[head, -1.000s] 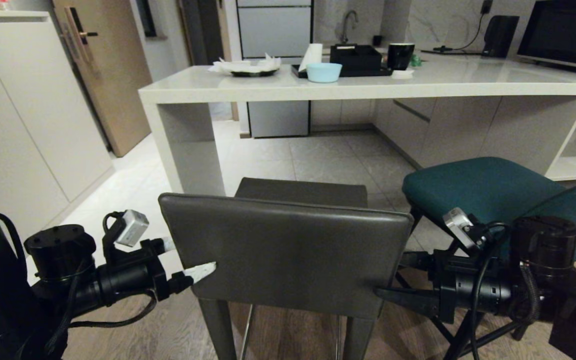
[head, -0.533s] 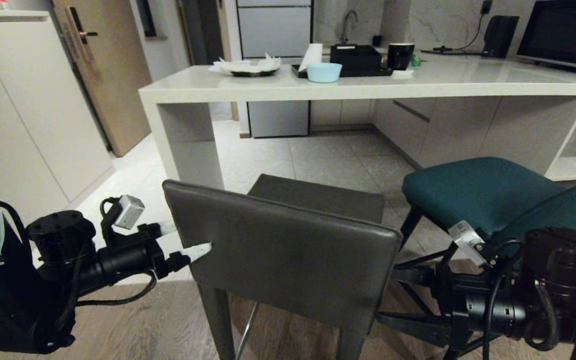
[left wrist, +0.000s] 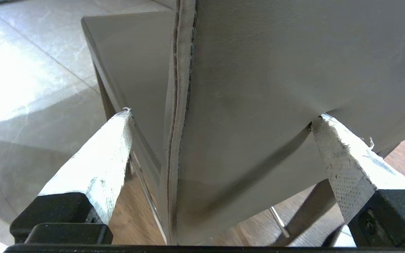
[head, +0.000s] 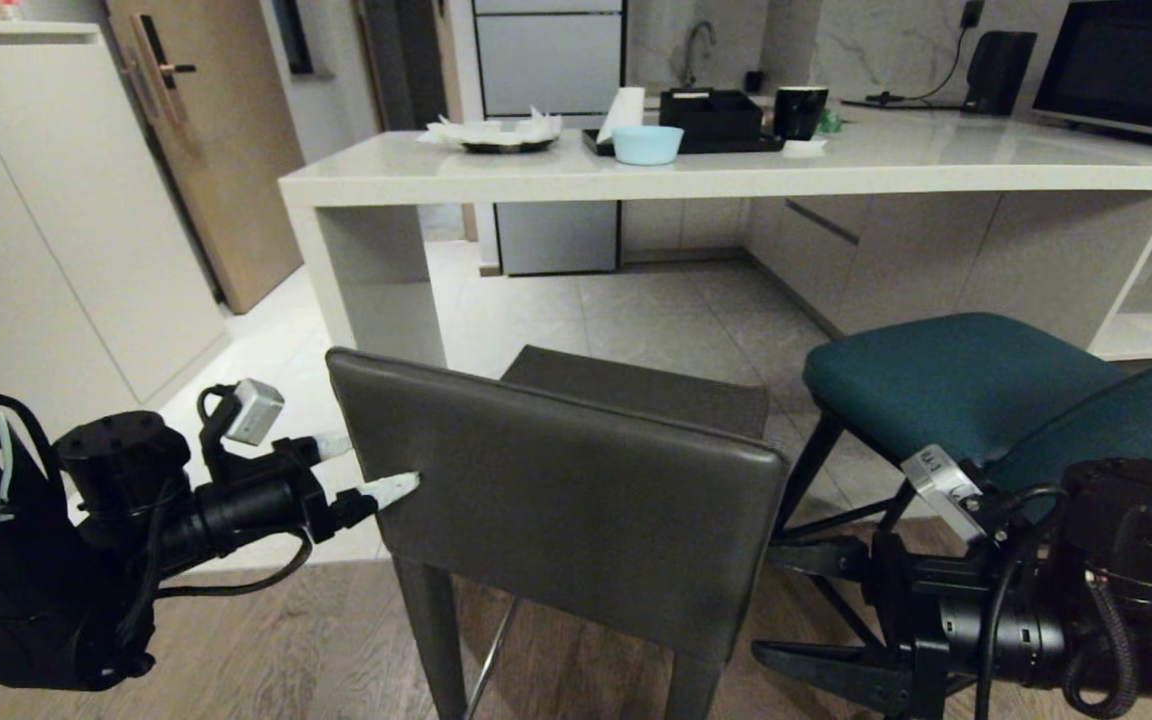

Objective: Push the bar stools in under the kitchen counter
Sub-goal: Pull the gray chair out from under the dining table, then push the blue chair back under the dining table

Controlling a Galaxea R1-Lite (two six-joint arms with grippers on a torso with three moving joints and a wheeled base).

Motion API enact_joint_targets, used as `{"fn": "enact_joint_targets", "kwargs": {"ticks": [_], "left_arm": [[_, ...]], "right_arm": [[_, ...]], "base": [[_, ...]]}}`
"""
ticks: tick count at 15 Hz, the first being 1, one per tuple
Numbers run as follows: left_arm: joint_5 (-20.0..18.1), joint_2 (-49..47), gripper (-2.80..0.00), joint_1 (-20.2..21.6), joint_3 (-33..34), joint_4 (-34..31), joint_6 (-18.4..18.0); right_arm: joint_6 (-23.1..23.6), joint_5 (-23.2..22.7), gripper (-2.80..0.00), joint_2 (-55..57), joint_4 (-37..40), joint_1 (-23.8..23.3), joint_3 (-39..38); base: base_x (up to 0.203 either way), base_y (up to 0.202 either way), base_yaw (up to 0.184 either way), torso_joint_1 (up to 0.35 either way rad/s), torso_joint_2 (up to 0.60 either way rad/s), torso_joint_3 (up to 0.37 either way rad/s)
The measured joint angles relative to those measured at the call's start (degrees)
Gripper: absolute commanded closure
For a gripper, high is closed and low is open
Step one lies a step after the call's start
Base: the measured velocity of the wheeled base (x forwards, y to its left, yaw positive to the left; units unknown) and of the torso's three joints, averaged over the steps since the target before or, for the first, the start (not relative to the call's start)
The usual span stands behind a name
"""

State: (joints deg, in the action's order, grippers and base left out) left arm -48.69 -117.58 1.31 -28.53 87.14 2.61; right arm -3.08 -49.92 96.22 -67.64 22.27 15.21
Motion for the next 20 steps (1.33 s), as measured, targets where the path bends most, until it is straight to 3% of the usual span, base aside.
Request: {"fn": "enact_joint_targets", "kwargs": {"ticks": [3, 10, 14, 17, 20], "left_arm": [[0.03, 1.54, -2.8, 0.51, 4.83, 0.37, -0.22], [-1.69, 9.56, -2.8, 6.71, 12.86, 0.09, 0.73], [0.86, 18.78, -2.8, 6.35, 13.47, 0.07, 9.55], [15.34, 24.7, -2.8, 4.25, 13.41, 0.03, 10.84], [34.38, 28.81, -2.8, 1.5, 12.49, -4.44, 4.14]], "right_arm": [[0.02, 0.09, -2.8, -0.46, -0.16, -0.86, -0.56], [0.28, 1.95, -2.8, -5.56, 0.11, -7.29, -2.19], [0.58, 11.24, -2.8, -11.22, 0.17, -12.72, -1.13], [0.99, 22.04, -2.8, -16.12, 1.04, -17.23, 0.95], [2.35, 38.75, -2.8, -19.82, 5.47, -19.45, 3.76]], "base": [[0.0, 0.0, 0.0, 0.0, 0.0, 0.0], [0.0, 0.0, 0.0, 0.0, 0.0, 0.0], [0.0, 0.0, 0.0, 0.0, 0.0, 0.0], [0.0, 0.0, 0.0, 0.0, 0.0, 0.0], [0.0, 0.0, 0.0, 0.0, 0.0, 0.0]]}}
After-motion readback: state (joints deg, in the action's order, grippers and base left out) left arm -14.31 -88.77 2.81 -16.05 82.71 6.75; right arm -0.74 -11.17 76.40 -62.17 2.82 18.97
